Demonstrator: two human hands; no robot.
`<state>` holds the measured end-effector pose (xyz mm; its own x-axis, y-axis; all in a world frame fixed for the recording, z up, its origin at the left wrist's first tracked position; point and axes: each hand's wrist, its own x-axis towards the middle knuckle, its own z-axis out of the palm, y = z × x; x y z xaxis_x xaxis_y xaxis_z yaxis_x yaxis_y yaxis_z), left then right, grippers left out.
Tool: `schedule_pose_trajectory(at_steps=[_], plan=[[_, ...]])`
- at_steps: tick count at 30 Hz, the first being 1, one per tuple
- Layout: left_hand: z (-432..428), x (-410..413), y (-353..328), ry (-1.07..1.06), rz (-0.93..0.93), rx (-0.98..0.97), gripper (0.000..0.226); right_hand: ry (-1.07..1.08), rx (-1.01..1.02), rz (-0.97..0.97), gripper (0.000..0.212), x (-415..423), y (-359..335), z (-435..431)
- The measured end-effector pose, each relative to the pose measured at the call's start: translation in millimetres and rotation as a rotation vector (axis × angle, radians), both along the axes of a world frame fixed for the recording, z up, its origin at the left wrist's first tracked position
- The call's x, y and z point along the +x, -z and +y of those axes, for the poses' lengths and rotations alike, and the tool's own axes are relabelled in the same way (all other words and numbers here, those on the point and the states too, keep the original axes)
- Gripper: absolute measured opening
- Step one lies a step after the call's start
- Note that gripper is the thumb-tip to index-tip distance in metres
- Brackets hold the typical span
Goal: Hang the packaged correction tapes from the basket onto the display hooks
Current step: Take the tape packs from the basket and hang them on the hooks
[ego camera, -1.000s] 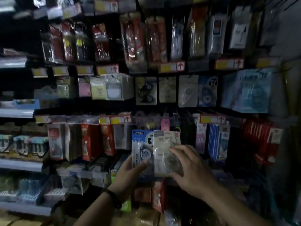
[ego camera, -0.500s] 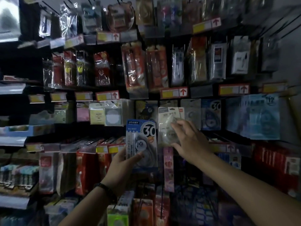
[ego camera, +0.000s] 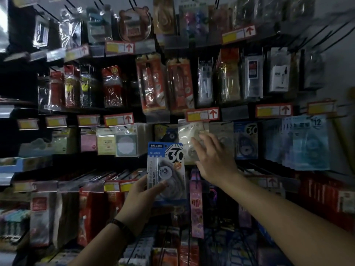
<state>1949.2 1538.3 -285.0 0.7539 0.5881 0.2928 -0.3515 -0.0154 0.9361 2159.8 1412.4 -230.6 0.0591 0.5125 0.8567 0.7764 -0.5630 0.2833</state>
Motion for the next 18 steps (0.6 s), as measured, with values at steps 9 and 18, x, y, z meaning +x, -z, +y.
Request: schedule_pose_trajectory(at_steps=[9,18], plan=[[2.5,4.5,3.1,-0.026,0.007,-0.008,0.026,0.090,-0.084,0.134,0.076,7.2,-7.2,14.9],[-6.0,12.9,-3.0,-0.093,-0.038,0.044,0.023,0.121,-0.135,0.193,0.074,18.3,-10.5,27.8]])
